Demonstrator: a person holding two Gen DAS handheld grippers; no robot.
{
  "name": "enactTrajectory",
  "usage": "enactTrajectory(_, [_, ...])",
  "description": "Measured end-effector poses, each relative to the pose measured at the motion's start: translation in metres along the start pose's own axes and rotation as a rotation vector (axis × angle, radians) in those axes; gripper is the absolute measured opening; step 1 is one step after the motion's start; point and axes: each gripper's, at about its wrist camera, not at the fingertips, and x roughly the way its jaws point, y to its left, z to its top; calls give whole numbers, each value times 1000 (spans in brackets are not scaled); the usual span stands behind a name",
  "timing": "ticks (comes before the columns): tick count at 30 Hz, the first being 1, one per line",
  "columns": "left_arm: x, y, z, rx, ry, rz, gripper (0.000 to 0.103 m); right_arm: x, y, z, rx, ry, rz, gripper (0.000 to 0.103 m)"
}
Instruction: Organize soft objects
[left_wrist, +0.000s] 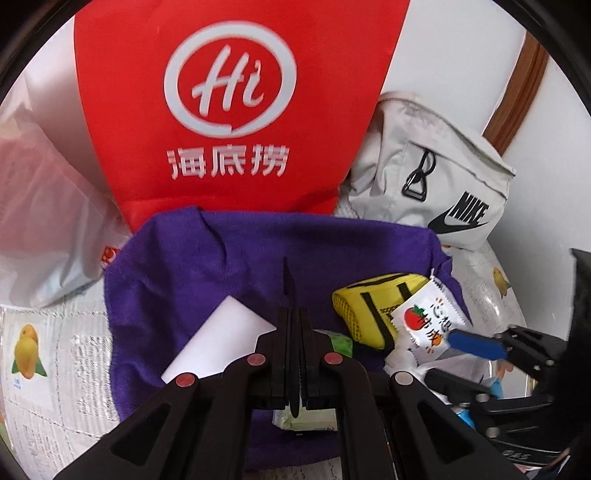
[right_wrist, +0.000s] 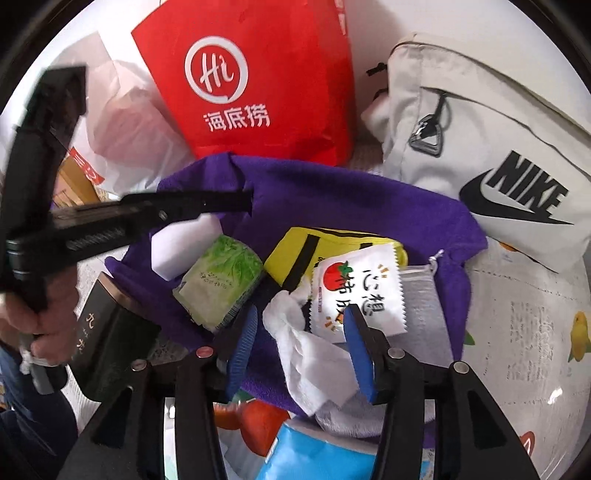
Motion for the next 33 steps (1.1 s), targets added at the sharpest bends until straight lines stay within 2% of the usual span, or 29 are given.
enactTrajectory(5, [12,3,-4,-20,33,-5,4,-12,-8,-4,28,-16,-8,48])
enactTrajectory(8, [15,-2,-5,-4,43,24,5,-17,-10,-4,38,-24,-13,48])
enactTrajectory(10, [17,-2,-5,-1,53,32,22,-18,-12,-4,44,-25,-12,48])
enactTrajectory(12, [16,-2,-6,0,48,41,34,-19,-12,-5,47,-27,-11,48])
enactTrajectory(15, [10,-1,-7,4,38,54,45,-20,-11,-8,47,-24,-13,48])
enactTrajectory(24, [-20,1,-17,10,27,102,45,-38,-2,-19,53,-41,-3,49])
enactTrajectory(33, [-67,-8,-55,30,-13,118,45,-58,32,-51,18,-32,34,49])
